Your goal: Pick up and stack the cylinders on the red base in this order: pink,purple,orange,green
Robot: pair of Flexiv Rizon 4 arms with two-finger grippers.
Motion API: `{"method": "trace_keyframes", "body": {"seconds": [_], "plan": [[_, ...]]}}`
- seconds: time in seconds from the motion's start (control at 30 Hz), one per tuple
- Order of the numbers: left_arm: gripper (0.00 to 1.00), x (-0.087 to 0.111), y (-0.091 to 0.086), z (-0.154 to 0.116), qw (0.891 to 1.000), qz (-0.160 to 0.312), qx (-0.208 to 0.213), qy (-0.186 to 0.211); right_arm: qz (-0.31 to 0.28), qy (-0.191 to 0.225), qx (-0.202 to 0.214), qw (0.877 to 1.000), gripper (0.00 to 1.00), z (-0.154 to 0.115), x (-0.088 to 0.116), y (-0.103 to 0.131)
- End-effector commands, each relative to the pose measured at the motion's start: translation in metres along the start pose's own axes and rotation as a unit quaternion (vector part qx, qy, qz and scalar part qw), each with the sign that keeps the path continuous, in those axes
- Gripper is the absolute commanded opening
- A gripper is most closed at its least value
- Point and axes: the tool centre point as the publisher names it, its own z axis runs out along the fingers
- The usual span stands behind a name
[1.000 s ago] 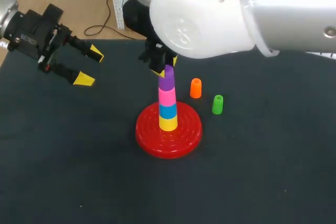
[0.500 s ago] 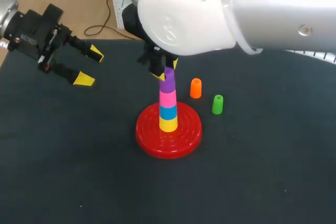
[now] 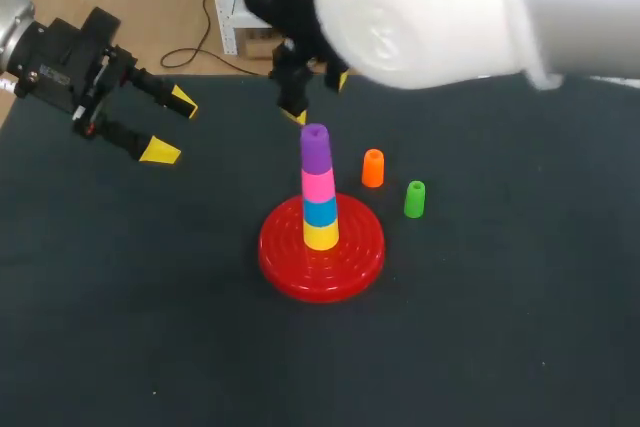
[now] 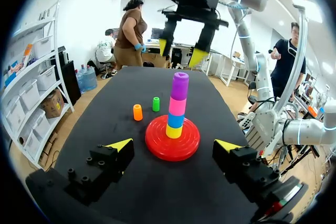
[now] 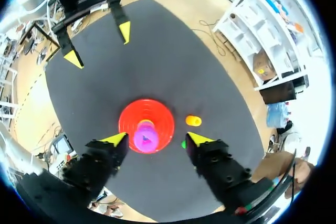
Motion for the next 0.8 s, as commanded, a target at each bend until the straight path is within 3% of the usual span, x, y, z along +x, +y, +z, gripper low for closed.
{"method": "trace_keyframes", "body": {"seconds": [0.03, 0.3, 0.53, 0.8], "plan": [[1.0, 0.001, 0.001, 0.0, 1.0, 0.001, 0.001, 0.0, 0.024, -0.041, 0.007, 0.999, 1.0, -0.005, 0.013, -0.019], [1.0, 0.001, 0.001, 0.0, 1.0, 0.001, 0.001, 0.0, 0.081, -0.026, 0.028, 0.996, 1.0, 0.025, 0.009, -0.076], [1.0, 0.001, 0.001, 0.0, 1.0, 0.001, 0.001, 0.0, 0.115, 0.028, 0.025, 0.993, 1.0, 0.085, 0.008, -0.117], [1.0, 0.001, 0.001, 0.0, 1.0, 0.001, 0.001, 0.0, 0.109, 0.054, 0.012, 0.993, 1.0, 0.143, 0.002, -0.136]]}}
